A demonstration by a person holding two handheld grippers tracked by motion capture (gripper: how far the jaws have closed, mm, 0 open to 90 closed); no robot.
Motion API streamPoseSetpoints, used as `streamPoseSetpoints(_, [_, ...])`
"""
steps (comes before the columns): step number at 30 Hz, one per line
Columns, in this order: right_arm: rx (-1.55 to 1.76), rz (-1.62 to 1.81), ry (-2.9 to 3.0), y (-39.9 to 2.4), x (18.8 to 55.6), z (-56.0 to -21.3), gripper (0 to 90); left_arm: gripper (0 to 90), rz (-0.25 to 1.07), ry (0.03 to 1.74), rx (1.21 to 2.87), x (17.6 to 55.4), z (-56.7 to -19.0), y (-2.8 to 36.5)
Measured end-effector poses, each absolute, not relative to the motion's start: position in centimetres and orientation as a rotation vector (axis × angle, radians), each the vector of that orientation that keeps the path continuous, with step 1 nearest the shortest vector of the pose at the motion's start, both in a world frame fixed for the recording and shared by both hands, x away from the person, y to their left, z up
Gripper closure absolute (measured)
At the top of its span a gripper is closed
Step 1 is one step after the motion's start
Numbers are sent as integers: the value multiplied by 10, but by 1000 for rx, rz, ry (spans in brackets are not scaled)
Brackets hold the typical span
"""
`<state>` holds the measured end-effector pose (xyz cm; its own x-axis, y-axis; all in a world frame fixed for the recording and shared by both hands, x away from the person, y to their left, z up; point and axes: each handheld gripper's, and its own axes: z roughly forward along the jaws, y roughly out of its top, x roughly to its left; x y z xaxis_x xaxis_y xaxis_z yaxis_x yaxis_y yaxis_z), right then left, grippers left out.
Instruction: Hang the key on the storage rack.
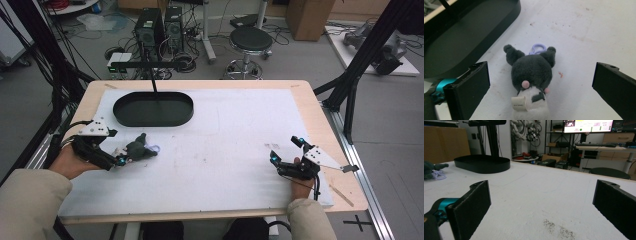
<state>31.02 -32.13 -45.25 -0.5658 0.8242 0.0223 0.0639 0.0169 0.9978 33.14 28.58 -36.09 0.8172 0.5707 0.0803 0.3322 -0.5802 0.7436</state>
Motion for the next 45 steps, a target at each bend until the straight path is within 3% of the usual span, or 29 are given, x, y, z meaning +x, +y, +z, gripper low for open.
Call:
streamPoseSetpoints(17, [916, 1613, 1692, -321, 310, -452, 7, 19, 331, 754, 2473, 347, -385, 278])
streamPoseSetpoints(29, [912, 1612, 1690, -321, 310, -452, 7, 207, 285, 796, 2574, 350, -396, 273])
streamPoseSetpoints(36, [912, 1609, 1687, -322, 311, -452, 7, 491, 291, 858, 2570, 349, -397, 274])
streamPoseSetpoints(45, [911, 1607, 1688, -322, 311, -452, 7, 568, 320, 870, 2563, 349, -395, 274])
